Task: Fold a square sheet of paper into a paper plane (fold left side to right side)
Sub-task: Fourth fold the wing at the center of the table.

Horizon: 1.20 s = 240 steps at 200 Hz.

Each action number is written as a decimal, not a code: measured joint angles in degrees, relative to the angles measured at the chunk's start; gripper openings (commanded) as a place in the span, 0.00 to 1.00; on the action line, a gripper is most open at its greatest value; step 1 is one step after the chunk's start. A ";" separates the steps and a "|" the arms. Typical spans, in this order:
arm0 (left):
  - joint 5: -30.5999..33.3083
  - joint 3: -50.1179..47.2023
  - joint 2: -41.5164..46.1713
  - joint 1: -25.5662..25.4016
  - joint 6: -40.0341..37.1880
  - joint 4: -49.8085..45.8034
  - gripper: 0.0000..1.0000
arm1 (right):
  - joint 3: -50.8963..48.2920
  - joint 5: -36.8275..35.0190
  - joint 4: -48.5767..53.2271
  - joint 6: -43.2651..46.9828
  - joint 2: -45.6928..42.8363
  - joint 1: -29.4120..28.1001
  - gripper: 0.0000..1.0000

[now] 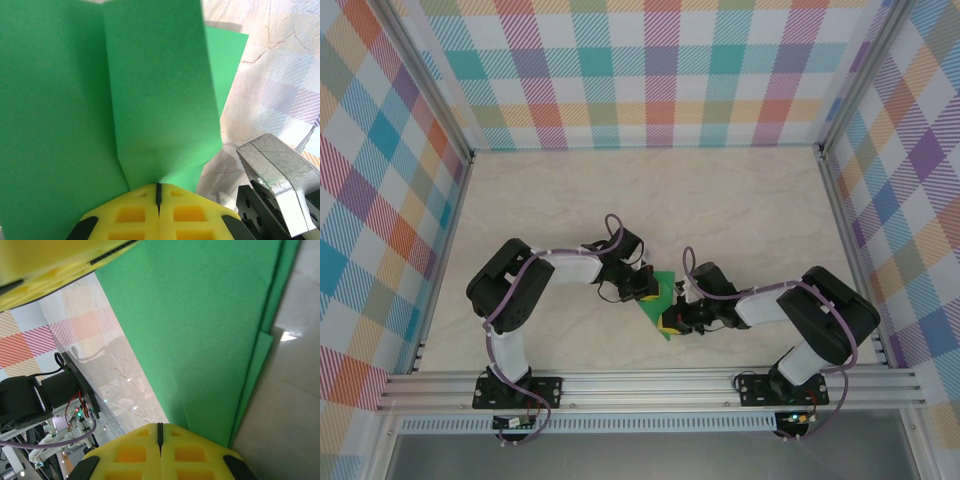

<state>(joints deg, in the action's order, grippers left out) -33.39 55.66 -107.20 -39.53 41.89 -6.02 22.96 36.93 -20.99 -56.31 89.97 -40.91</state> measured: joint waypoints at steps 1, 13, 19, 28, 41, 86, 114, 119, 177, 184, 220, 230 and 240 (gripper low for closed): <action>0.00 0.00 0.00 0.00 0.02 0.02 0.02 | -0.02 -0.02 0.00 0.00 0.00 0.02 0.02; 0.00 0.00 0.00 0.00 0.00 0.00 0.02 | 0.00 -0.07 0.00 0.00 0.07 -0.04 0.02; 0.00 0.00 0.00 0.00 0.00 0.00 0.02 | 0.00 -0.13 -0.02 0.00 0.15 -0.04 0.02; 0.00 0.00 0.00 0.00 0.02 0.00 0.02 | 0.04 -0.22 -0.04 0.00 0.35 -0.09 0.02; 0.00 0.00 0.00 0.00 0.00 0.00 0.02 | 0.22 -0.24 -0.02 0.00 0.55 -0.26 0.02; 0.02 0.00 0.00 0.00 0.00 0.02 0.02 | 0.90 -0.83 0.44 0.04 1.01 -1.11 0.01; 0.09 0.00 0.00 -0.04 0.00 0.02 0.02 | 1.66 -1.57 1.86 0.22 0.98 -1.68 0.00; 0.11 0.00 0.00 -0.04 0.00 0.02 0.01 | 1.81 -1.79 2.21 0.22 0.98 -1.84 0.00; 0.24 0.00 0.00 -0.09 0.00 0.04 0.01 | 3.87 -4.83 5.84 0.42 0.96 -3.91 0.00; 0.26 0.00 0.00 -0.09 0.00 0.04 0.01 | 4.04 -5.18 6.12 0.42 0.94 -4.13 0.00; 0.26 0.00 0.00 -0.09 0.00 0.04 0.01 | 5.62 -7.15 9.01 0.42 0.96 -5.33 0.00; 0.26 0.00 0.00 -0.11 0.00 0.04 0.01 | 6.19 -7.74 10.12 0.44 0.98 -5.66 0.00; 0.28 0.00 0.00 -0.11 0.00 0.02 0.01 | 6.60 -8.17 11.04 0.46 0.98 -5.84 0.00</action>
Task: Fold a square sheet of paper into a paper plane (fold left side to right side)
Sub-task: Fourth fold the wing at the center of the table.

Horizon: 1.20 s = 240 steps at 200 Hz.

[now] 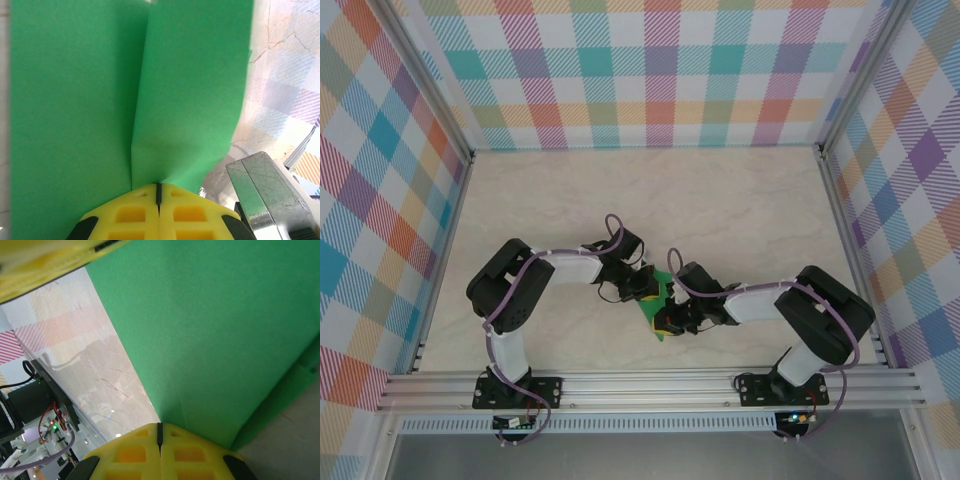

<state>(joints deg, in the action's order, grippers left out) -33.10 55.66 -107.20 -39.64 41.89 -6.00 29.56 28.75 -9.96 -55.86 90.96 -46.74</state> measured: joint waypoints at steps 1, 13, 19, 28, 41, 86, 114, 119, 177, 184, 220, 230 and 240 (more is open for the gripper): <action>0.00 0.00 0.00 0.00 0.00 0.02 0.01 | 0.04 -0.04 0.09 0.00 0.00 -0.02 0.00; 0.04 0.00 0.00 0.02 0.00 0.00 0.00 | 0.33 -0.55 0.87 0.22 -0.11 -0.24 0.00; 0.07 0.00 0.00 0.00 0.00 0.00 0.00 | 0.48 -0.79 1.29 0.44 -0.17 -0.33 0.00; 0.09 0.00 0.00 0.00 0.00 0.00 0.00 | 0.63 -1.29 1.77 0.79 -0.35 -0.59 0.00; 0.09 0.00 0.00 0.00 -0.02 0.00 0.00 | 0.85 -2.08 2.21 1.20 -0.63 -1.16 0.00; 0.09 0.02 0.00 0.00 -0.33 -0.09 0.00 | 0.94 -5.99 2.40 1.01 -1.60 -3.82 0.00; 0.07 0.04 0.00 0.00 -0.44 -0.09 0.00 | -0.35 -7.61 1.22 0.48 -2.67 -4.87 0.00; 0.07 0.04 0.00 0.00 -0.44 -0.11 0.00 | -0.48 -7.82 1.20 0.37 -2.89 -5.07 0.00; 0.04 0.04 0.00 -0.04 -0.66 -0.28 0.00 | -0.92 -9.33 1.42 -0.11 -3.76 -6.64 0.00; 0.04 0.04 0.00 -0.04 -0.66 -0.28 0.00 | -0.96 -9.44 1.44 -0.28 -3.82 -6.73 0.00; 0.07 0.09 0.00 -0.04 -0.83 -0.33 0.00 | -1.44 -9.73 1.70 -0.52 -4.52 -7.48 0.00; 0.07 0.11 0.00 -0.04 -0.83 -0.39 0.00 | -1.60 -9.66 1.88 -0.68 -4.79 -7.80 0.00; 0.07 0.11 0.00 -0.04 -0.83 -0.42 0.00 | -1.81 -9.62 2.10 -0.72 -5.05 -8.15 0.00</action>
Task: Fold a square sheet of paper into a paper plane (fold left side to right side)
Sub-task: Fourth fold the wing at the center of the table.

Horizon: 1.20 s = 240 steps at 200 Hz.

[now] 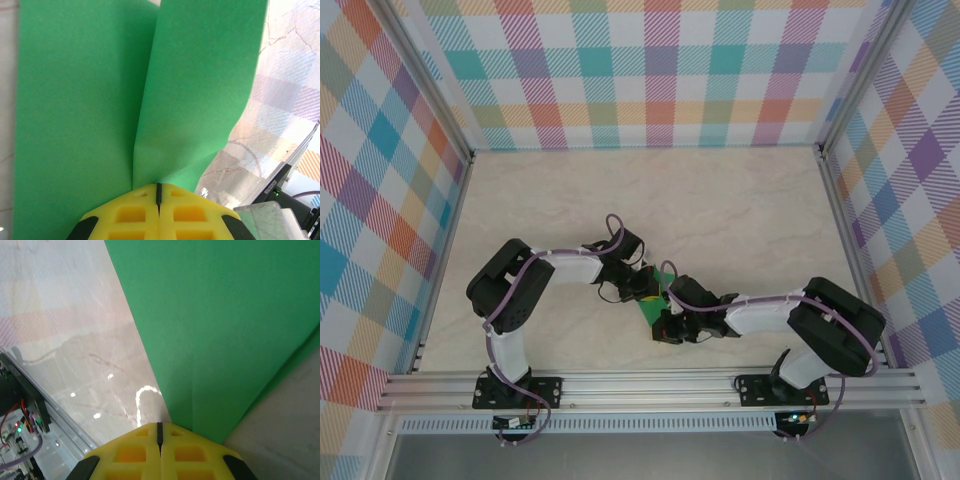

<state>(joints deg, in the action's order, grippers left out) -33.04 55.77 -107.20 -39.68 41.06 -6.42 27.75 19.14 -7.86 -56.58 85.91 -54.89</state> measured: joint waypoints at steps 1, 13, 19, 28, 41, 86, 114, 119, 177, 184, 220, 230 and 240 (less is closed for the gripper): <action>0.00 0.00 0.00 0.00 0.00 -0.02 0.00 | -0.02 0.00 0.00 0.00 -0.02 -0.02 0.00; 0.02 0.00 0.00 0.00 0.00 -0.02 0.00 | -0.09 0.22 0.22 0.00 -0.17 -0.24 0.00; 0.02 0.00 0.00 0.00 0.00 -0.04 0.00 | -0.09 0.20 0.24 -0.02 -0.20 -0.24 0.00; 0.02 0.00 0.00 0.00 0.00 -0.04 0.00 | -0.09 0.20 0.24 0.00 -0.22 -0.26 0.00; 0.02 0.00 0.00 0.00 0.00 -0.04 0.00 | -0.09 0.17 0.28 0.00 -0.28 -0.28 0.00; 0.00 0.00 0.02 0.00 0.00 -0.04 0.00 | -2.40 1.95 7.19 0.55 -8.74 1.64 0.00; 0.00 0.00 0.02 0.00 -0.04 -0.04 0.00 | -2.93 4.76 9.62 2.67 -18.62 10.60 0.00; -0.02 0.00 0.02 0.00 -0.02 -0.04 0.00 | -2.93 5.55 9.60 3.13 -19.61 12.61 0.00; 0.00 0.07 0.04 0.00 -0.02 -0.09 0.00 | -0.96 10.97 8.76 5.92 -12.00 17.42 0.00; 0.00 0.07 0.04 0.00 -0.02 -0.09 0.00 | -0.42 11.28 8.11 6.03 -10.88 16.83 0.00; 0.07 0.31 0.04 0.00 -0.02 -0.61 0.00 | 1.09 12.02 3.43 6.01 -4.85 13.81 0.00; 0.09 0.33 0.04 0.00 -0.02 -0.70 0.00 | 1.53 12.04 2.75 5.97 -3.02 13.05 0.00; 0.09 0.33 0.04 0.00 -0.04 -0.70 0.00 | 2.03 11.98 2.43 5.99 -1.49 12.52 0.00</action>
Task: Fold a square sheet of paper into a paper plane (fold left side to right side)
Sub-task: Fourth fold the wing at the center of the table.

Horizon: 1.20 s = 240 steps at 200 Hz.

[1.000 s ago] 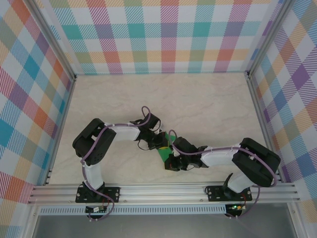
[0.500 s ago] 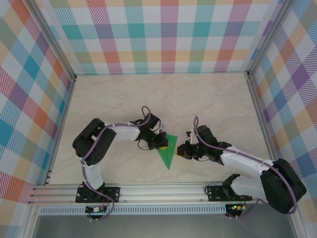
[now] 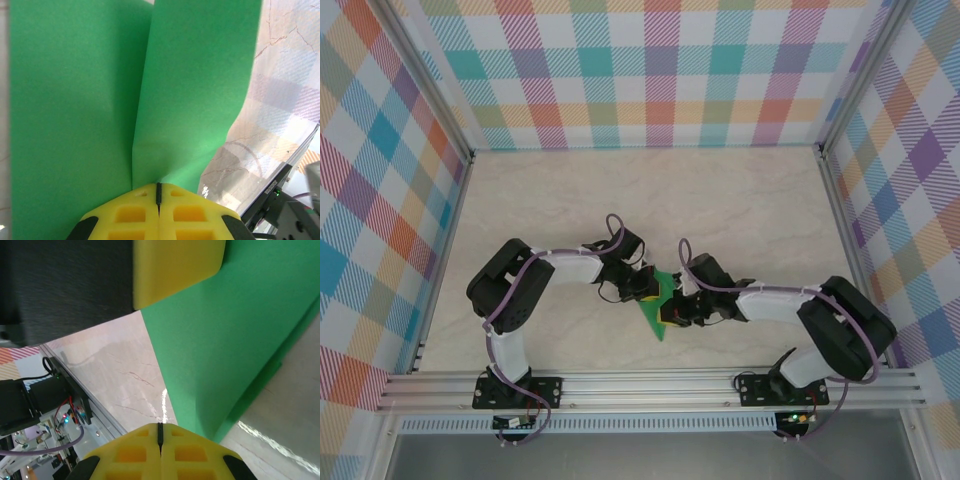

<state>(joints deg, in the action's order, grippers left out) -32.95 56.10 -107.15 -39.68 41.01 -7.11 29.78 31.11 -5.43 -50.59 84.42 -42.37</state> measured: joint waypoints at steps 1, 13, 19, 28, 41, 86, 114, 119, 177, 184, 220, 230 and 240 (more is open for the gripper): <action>0.00 0.00 0.00 0.00 0.02 0.00 0.00 | 0.07 0.02 -0.04 0.00 0.17 -0.09 0.00; 0.00 0.00 0.00 0.00 0.00 0.00 0.00 | 0.63 -0.04 -0.09 0.00 1.57 -0.48 0.00; 0.00 0.00 0.00 0.00 0.00 -0.02 0.00 | 0.85 -0.07 -0.07 0.02 2.14 -0.57 0.00; 0.00 0.00 0.00 0.00 0.00 -0.02 0.00 | 1.05 -0.24 0.09 0.02 2.73 -0.79 0.00; 0.00 0.02 0.00 0.00 0.02 -0.02 0.00 | 1.14 -0.48 0.61 0.07 3.52 -0.90 0.00; 0.00 0.11 0.00 0.00 -0.02 -0.22 0.00 | 1.97 -0.96 2.10 0.07 6.29 -1.64 0.00; 0.52 1.03 0.00 0.00 -0.50 -1.95 0.07 | 2.71 -1.33 3.56 0.11 6.56 -1.75 0.00; 0.66 1.18 0.07 0.00 -0.68 -2.25 0.10 | 2.80 -1.51 3.80 0.09 6.56 -1.81 0.00; 1.49 1.49 7.08 0.44 -1.40 -4.98 0.11 | 3.91 -3.34 6.56 0.48 6.38 -2.32 0.00; 1.46 1.46 8.50 0.44 -1.36 -4.92 0.09 | 4.00 -3.61 6.71 0.50 6.34 -2.32 0.00; 0.26 -2.45 13.07 0.24 0.26 -1.64 0.04 | 4.09 -4.02 7.04 0.50 6.23 -2.38 0.00; -0.07 -4.07 12.81 0.00 0.94 -0.55 0.04 | 4.09 -4.02 7.04 0.52 6.23 -2.38 0.00; -0.37 -5.44 12.28 -0.07 1.75 0.31 0.03 | 4.09 -4.02 7.04 0.52 6.23 -2.38 0.00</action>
<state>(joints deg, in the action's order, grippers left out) -33.32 50.65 -94.87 -39.75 42.76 -6.81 33.87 27.09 1.61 -50.06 90.65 -44.75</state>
